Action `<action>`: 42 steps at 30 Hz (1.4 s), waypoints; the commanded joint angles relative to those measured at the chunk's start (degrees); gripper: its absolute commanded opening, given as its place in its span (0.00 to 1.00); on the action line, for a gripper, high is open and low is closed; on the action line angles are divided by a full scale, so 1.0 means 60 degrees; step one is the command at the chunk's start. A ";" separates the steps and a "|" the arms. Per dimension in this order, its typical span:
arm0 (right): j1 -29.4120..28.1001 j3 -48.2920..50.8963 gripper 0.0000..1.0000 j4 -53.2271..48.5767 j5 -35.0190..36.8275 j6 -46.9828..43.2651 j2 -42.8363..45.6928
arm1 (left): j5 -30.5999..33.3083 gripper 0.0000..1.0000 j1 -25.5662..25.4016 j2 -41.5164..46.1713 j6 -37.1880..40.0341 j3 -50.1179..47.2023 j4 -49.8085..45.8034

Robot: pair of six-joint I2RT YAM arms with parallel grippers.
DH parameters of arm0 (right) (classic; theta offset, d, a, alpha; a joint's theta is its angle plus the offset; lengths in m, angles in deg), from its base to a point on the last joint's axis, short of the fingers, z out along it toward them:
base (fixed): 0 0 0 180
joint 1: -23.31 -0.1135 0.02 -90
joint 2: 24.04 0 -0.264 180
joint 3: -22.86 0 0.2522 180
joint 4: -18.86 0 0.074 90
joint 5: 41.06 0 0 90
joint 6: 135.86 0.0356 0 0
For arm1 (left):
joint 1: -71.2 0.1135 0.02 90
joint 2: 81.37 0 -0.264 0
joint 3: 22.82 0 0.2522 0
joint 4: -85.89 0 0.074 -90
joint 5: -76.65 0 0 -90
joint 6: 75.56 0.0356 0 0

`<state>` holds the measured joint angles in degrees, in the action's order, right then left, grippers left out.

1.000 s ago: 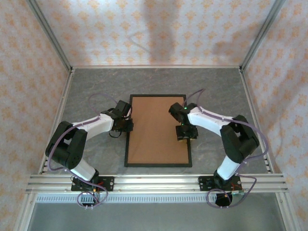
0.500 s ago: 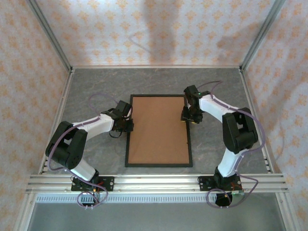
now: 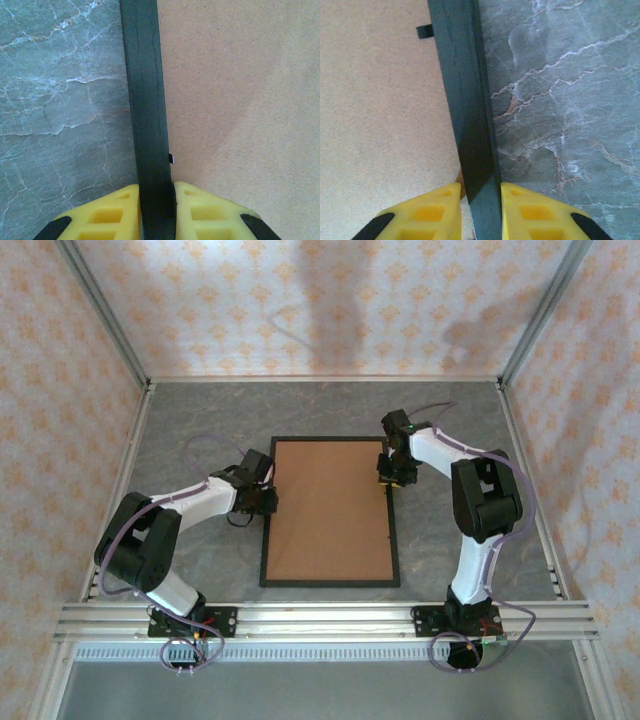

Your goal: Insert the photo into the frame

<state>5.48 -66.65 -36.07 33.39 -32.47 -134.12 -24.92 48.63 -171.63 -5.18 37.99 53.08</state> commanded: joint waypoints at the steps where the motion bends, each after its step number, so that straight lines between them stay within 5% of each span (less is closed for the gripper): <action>1: 0.0001 -0.0055 0.19 -0.0132 0.0538 -0.0273 -0.0163 | -0.0175 0.21 -0.0157 0.0404 -0.0081 -0.0214 -0.0143; 12: 0.0023 -0.0040 0.15 -0.0032 0.0909 -0.0635 -0.0181 | 0.0230 0.51 0.0325 0.1262 -0.0170 0.0309 -0.0503; 18: 0.0012 -0.0126 0.15 0.0082 0.0874 -0.0701 -0.0227 | -0.0171 0.49 0.1044 0.0266 -0.0168 0.1365 -0.0598; 30: 0.0013 -0.0367 0.15 0.0119 0.0875 -0.0830 -0.0250 | -0.0422 0.29 0.1610 -0.2047 0.0379 0.3417 -0.1405; 42: 0.0015 -0.0326 0.15 0.0134 0.0827 -0.0840 -0.0313 | -0.0932 0.28 0.1622 -0.2874 0.0443 0.3761 -0.1320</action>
<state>5.46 -67.63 -36.35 34.83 -36.95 -134.58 -29.45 58.07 -187.56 -3.43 59.21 46.04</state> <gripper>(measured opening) 0.152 0.282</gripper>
